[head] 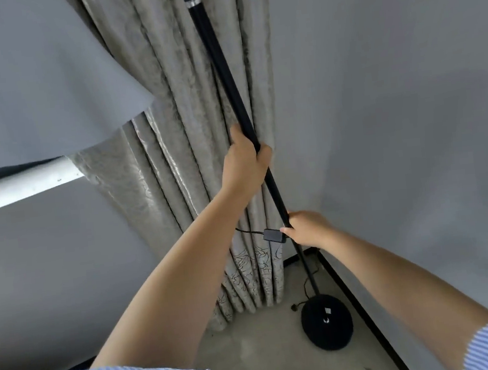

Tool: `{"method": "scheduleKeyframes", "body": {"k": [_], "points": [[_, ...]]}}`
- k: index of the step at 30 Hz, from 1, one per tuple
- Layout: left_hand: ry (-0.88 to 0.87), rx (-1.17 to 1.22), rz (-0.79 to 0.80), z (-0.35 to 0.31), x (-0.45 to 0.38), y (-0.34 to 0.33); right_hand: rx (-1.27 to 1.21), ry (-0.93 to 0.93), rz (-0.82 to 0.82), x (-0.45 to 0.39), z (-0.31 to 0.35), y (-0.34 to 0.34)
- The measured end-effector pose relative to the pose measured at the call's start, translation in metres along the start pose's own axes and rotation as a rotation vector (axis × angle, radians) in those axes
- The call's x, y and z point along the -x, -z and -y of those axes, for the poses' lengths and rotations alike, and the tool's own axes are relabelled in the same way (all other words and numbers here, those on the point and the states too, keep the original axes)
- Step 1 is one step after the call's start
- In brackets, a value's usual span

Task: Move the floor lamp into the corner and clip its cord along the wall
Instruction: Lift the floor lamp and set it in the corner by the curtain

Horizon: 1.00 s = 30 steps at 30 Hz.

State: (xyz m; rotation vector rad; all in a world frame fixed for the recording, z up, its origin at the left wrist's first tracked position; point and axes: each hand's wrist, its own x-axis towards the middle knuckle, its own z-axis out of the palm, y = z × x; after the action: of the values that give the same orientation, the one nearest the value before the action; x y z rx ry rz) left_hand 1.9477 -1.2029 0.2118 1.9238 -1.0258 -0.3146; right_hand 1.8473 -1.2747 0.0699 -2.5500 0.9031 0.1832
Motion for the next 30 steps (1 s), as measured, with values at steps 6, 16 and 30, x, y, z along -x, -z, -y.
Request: {"method": "scheduleKeyframes", "body": {"k": [6, 16, 30], "points": [[0.029, -0.059, -0.030, 0.004, -0.038, -0.023, 0.010, 0.055, 0.035, -0.054, -0.025, 0.012], [0.018, -0.142, -0.076, -0.007, -0.074, -0.047, 0.025, 0.101, 0.055, -0.094, -0.054, 0.028], [-0.030, -0.146, -0.124, -0.017, -0.086, -0.077, 0.001, 0.108, 0.079, -0.098, -0.079, 0.047]]}}
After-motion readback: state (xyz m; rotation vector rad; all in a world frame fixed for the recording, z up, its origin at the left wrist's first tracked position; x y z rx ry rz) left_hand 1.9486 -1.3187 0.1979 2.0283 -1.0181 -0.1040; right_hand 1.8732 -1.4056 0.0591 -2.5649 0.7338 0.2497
